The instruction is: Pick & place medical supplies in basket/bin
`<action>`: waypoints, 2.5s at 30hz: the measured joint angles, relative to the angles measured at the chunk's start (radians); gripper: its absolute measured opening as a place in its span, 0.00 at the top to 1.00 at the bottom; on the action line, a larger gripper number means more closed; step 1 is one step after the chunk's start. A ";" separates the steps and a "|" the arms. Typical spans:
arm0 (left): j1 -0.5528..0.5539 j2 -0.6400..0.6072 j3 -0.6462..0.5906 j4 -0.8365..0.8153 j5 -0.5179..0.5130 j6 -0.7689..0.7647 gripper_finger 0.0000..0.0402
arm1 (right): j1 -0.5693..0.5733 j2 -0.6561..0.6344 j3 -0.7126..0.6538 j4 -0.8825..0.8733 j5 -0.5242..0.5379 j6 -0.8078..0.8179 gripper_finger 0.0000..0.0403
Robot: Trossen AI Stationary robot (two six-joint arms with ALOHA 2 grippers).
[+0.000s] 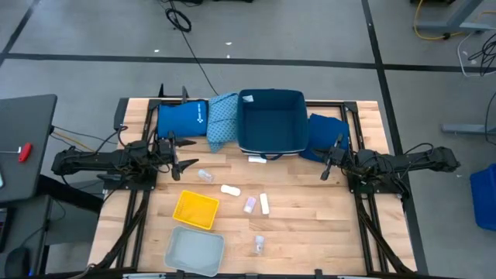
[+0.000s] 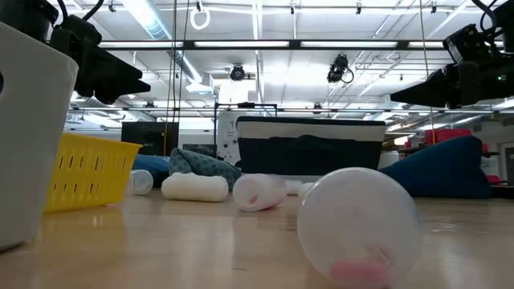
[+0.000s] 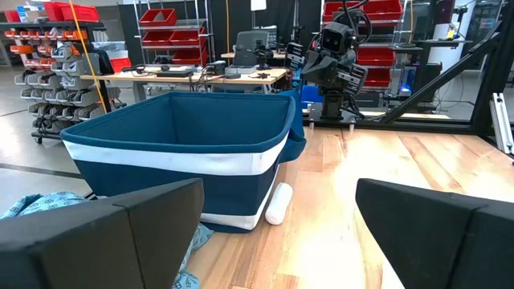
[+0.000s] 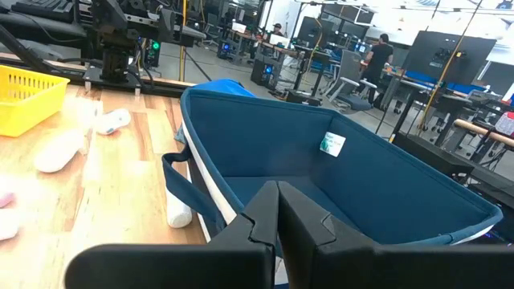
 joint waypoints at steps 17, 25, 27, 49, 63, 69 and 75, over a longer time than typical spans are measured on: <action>0.000 0.000 0.000 0.008 0.000 0.000 0.18 | 0.000 0.000 0.000 0.043 0.000 0.133 0.96; 0.000 0.000 0.000 0.023 0.000 -0.096 0.18 | 0.000 0.000 0.000 0.081 0.000 0.272 0.96; 0.000 0.000 0.000 0.023 0.000 -0.106 0.18 | 0.000 0.000 0.000 0.083 0.000 0.280 0.96; 0.000 0.017 0.000 0.059 0.140 -0.108 0.18 | 0.000 0.000 0.000 0.076 -0.007 0.315 0.96; 0.000 0.063 0.000 0.061 0.136 -0.218 0.14 | 0.000 0.052 0.000 0.069 -0.210 0.359 0.81; 0.000 0.109 0.000 0.152 0.141 -0.187 0.05 | 0.000 0.145 0.000 0.110 -0.169 0.376 0.52; 0.000 0.142 0.000 0.258 0.129 -0.166 0.04 | 0.000 0.226 0.000 0.172 -0.147 0.375 0.37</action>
